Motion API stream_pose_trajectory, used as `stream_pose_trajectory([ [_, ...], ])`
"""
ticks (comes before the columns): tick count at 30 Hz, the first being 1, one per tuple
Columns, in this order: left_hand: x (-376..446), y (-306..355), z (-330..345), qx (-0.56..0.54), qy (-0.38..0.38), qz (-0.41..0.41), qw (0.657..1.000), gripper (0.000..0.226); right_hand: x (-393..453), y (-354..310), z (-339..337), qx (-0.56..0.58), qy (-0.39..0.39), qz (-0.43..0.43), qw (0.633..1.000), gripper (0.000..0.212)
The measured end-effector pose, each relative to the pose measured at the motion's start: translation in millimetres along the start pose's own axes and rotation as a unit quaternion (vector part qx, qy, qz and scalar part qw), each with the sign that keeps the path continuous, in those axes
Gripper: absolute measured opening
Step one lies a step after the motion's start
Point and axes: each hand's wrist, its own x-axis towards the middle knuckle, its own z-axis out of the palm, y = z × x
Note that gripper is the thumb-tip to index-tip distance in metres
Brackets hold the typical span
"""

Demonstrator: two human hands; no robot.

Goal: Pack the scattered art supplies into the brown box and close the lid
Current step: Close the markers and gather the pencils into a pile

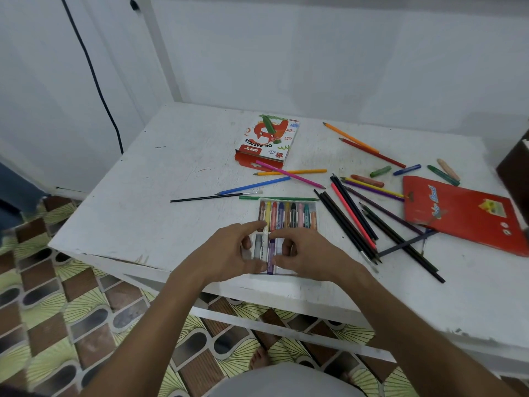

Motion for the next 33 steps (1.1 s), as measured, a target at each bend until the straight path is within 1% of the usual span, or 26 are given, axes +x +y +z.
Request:
stream_pose_trajectory([
  [4, 3.2, 9.2, -6.3, 0.004, -0.018, 0.009, 1.0, 0.081, -0.1, 1.2, -0.1, -0.003, 0.006, -0.005, 1.0, 0.048],
  [11, 3.8, 18.5, -14.1, 0.027, -0.017, 0.029, 0.999, 0.075, -1.0, 1.7, -0.4, 0.012, 0.013, -0.006, 1.0, 0.047],
  [15, 6.7, 20.4, -16.7, 0.065, -0.018, 0.033, 0.997, 0.071, -3.0, 1.8, 2.6, 0.012, 0.025, -0.006, 1.0, 0.046],
  [19, 10.5, 18.8, -16.7, 0.106, -0.035, 0.04, 0.993, 0.077, -3.0, 2.0, 2.3, 0.028, 0.022, -0.003, 0.999, 0.046],
  [23, 7.7, 15.9, -13.4, 0.099, -0.044, 0.035, 0.993, 0.074, -3.9, 2.2, 3.7, 0.024, 0.031, -0.006, 0.999, 0.047],
  [27, 3.5, 12.2, -10.0, 0.105, -0.047, 0.041, 0.993, 0.078, -5.0, 2.0, 5.1, 0.017, 0.036, -0.007, 0.999, 0.047],
  [30, 0.2, 9.2, -7.8, 0.077, -0.042, 0.044, 0.995, 0.08, -5.7, 1.2, 3.5, 0.011, 0.028, -0.014, 0.999, 0.045],
  [33, 0.0, 7.1, -6.7, 0.073, -0.038, 0.041, 0.996, 0.075, -5.7, 0.0, 2.4, 0.002, 0.022, -0.019, 1.0, 0.043],
])
